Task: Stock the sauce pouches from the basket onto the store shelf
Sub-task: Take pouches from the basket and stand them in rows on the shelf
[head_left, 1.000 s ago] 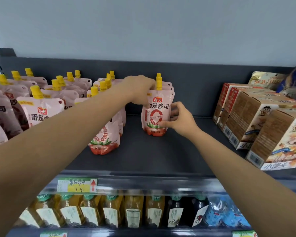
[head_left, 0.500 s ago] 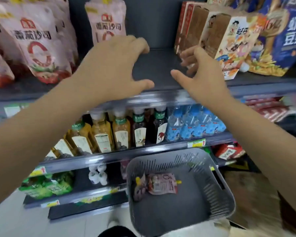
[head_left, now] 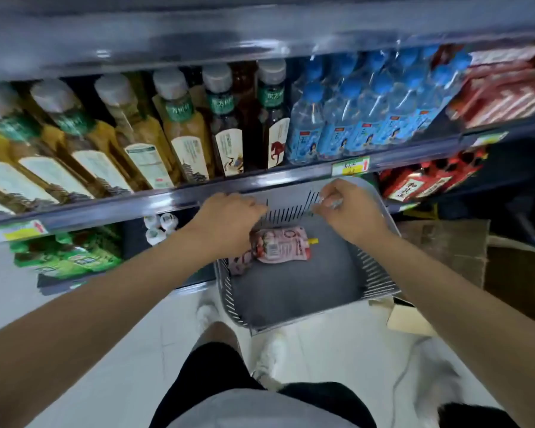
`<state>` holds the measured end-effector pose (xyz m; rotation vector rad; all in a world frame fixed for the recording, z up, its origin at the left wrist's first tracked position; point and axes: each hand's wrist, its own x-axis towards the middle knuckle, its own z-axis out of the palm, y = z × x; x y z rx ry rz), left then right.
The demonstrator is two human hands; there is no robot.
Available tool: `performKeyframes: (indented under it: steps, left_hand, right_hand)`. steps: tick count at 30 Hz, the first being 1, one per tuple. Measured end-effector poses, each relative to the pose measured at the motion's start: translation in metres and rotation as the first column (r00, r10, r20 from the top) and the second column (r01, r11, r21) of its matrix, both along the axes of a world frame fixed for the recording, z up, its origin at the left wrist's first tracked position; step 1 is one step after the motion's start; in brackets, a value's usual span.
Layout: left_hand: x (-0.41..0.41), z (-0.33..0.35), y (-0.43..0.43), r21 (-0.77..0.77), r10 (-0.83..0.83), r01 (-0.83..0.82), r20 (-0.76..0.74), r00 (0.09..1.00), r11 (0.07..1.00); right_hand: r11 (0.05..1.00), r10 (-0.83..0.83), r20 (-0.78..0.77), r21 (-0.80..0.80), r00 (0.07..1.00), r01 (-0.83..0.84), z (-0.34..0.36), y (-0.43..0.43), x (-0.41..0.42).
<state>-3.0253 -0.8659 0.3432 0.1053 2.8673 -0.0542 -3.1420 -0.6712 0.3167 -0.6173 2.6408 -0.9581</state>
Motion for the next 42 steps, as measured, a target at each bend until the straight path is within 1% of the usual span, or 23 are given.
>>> performKeyframes:
  steps: [2, 3, 6, 8, 10, 12, 14, 16, 18, 21, 24, 26, 28, 30, 32, 35, 37, 39, 42]
  left_hand:
    - [-0.005, -0.025, -0.005, -0.042, 0.009, -0.007, 0.064, 0.998, 0.999]
    - [-0.007, -0.037, -0.007, -0.076, 0.002, 0.004, 0.087, 0.996, 0.997]
    - [-0.011, -0.066, -0.012, -0.136, 0.019, 0.003, 0.158, 0.987, 0.991]
    - [-0.011, -0.08, -0.011, -0.135, 0.066, -0.04, 0.195, 0.979, 0.99]
    - [-0.01, -0.094, -0.007, -0.107, 0.118, -0.096, 0.217, 0.969, 0.99]
    - [-0.01, -0.107, -0.004, -0.068, 0.156, -0.145, 0.203, 0.967, 0.987]
    - [-0.01, -0.118, -0.003, -0.043, 0.165, -0.16, 0.166, 0.972, 0.986]
    - [-0.01, -0.128, -0.003, -0.029, 0.152, -0.15, 0.152, 0.977, 0.988]
    - [-0.011, -0.135, -0.003, -0.012, 0.143, -0.142, 0.13, 0.981, 0.99]
    - [-0.014, -0.142, -0.004, 0.011, 0.147, -0.148, 0.075, 0.986, 0.989]
    - [-0.014, -0.146, -0.005, 0.052, 0.162, -0.164, 0.043, 0.986, 0.985]
    - [-0.015, -0.149, -0.006, 0.088, 0.18, -0.184, 0.05, 0.982, 0.979]
    - [-0.016, -0.151, -0.006, 0.115, 0.201, -0.208, 0.076, 0.977, 0.971]
    - [-0.017, -0.152, -0.007, 0.134, 0.222, -0.234, 0.105, 0.97, 0.963]
    - [-0.019, -0.152, -0.008, 0.139, 0.229, -0.246, 0.131, 0.965, 0.959]
    - [-0.021, -0.152, -0.008, 0.151, 0.254, -0.281, 0.174, 0.951, 0.948]
    - [-0.021, -0.151, -0.007, 0.157, 0.253, -0.282, 0.181, 0.95, 0.947]
    - [-0.02, -0.151, -0.007, 0.163, 0.244, -0.273, 0.177, 0.953, 0.948]
    - [-0.02, -0.151, -0.009, 0.19, 0.246, -0.283, 0.196, 0.949, 0.94]
  right_hand:
    - [0.999, -0.025, 0.138, 0.045, 0.99, 0.019, -0.034, 0.001, -0.001]
    - [0.995, -0.029, 0.188, 0.097, 0.982, 0.01, -0.05, 0.001, -0.001]
    - [0.937, -0.06, 0.301, 0.345, 0.952, -0.05, -0.094, 0.001, -0.002]
    - [0.885, -0.109, 0.388, 0.458, 0.915, -0.089, -0.118, -0.003, -0.002]
    - [0.867, -0.188, 0.451, 0.494, 0.872, -0.068, -0.14, -0.007, -0.002]
    - [0.884, -0.309, 0.514, 0.465, 0.8, 0.043, -0.157, -0.01, -0.003]
    - [0.896, -0.42, 0.588, 0.389, 0.691, 0.213, -0.172, -0.012, -0.005]
    - [0.865, -0.5, 0.627, 0.335, 0.598, 0.372, -0.186, -0.016, -0.009]
    - [0.835, -0.528, 0.658, 0.289, 0.537, 0.468, -0.194, -0.024, -0.012]
    - [0.826, -0.504, 0.721, 0.242, 0.476, 0.509, -0.207, -0.035, -0.017]
    - [0.823, -0.481, 0.754, 0.211, 0.448, 0.528, -0.217, -0.034, -0.019]
    - [0.826, -0.475, 0.766, 0.216, 0.434, 0.521, -0.224, -0.031, -0.021]
    - [0.814, -0.487, 0.776, 0.236, 0.402, 0.531, -0.232, -0.029, -0.02]
    - [0.779, -0.541, 0.754, 0.283, 0.373, 0.56, -0.238, -0.025, -0.02]
    - [0.76, -0.59, 0.712, 0.329, 0.381, 0.561, -0.239, -0.018, -0.021]
    - [0.736, -0.59, 0.736, 0.319, 0.333, 0.598, -0.23, -0.012, -0.021]
    - [0.737, -0.577, 0.755, 0.314, 0.313, 0.599, -0.227, -0.013, -0.023]
    - [0.743, -0.559, 0.767, 0.296, 0.315, 0.6, -0.223, -0.017, -0.022]
    - [0.754, -0.509, 0.779, 0.198, 0.366, 0.627, -0.208, -0.024, -0.023]
